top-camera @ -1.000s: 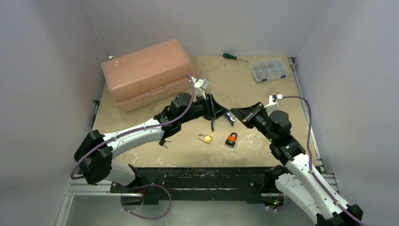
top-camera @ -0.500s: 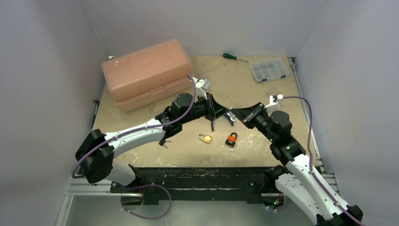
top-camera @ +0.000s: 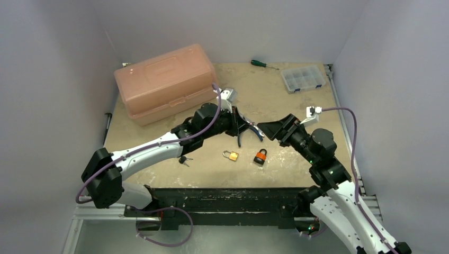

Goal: Unlock with the key

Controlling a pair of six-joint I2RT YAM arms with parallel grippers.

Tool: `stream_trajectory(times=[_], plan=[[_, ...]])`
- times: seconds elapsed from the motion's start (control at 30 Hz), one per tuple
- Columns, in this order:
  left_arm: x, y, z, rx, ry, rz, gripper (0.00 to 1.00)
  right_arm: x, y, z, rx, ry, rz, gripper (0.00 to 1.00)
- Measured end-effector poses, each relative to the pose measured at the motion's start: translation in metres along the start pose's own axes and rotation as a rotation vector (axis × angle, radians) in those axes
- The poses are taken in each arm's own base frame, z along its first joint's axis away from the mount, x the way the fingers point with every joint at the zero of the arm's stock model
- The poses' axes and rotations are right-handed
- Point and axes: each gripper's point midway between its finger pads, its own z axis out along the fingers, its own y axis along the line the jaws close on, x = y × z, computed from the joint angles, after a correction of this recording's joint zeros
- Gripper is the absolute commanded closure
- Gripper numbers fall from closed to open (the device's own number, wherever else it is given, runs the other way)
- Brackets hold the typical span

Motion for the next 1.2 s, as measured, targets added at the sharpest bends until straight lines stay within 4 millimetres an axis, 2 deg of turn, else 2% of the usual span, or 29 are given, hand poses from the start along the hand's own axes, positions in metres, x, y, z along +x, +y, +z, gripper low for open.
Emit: stream_trajectory(times=[0.17, 0.37, 0.5, 0.67, 0.8, 0.97, 1.2], plan=[[-0.004, 0.006, -0.019, -0.064, 0.021, 0.057, 1.00, -0.009, 0.009, -0.006, -0.028, -0.023, -0.138, 0.03], [-0.020, -0.003, -0.041, -0.072, 0.022, 0.131, 1.00, -0.003, 0.009, -0.006, -0.068, 0.013, -0.301, 0.08], [-0.027, -0.014, -0.058, -0.047, 0.030, 0.177, 1.00, 0.003, 0.029, -0.006, -0.189, 0.053, -0.380, 0.11], [-0.037, -0.035, -0.078, 0.025, 0.024, 0.217, 1.00, 0.002, 0.070, -0.013, -0.357, 0.076, -0.440, 0.23], [-0.047, -0.051, -0.097, 0.083, -0.004, 0.236, 1.00, 0.000, 0.094, -0.018, -0.458, 0.085, -0.466, 0.34], [-0.054, -0.066, -0.113, 0.136, -0.030, 0.243, 1.00, 0.004, 0.106, -0.017, -0.525, 0.123, -0.455, 0.48], [-0.058, -0.079, -0.121, 0.200, -0.049, 0.242, 1.00, 0.012, 0.110, -0.013, -0.566, 0.189, -0.427, 0.49]])
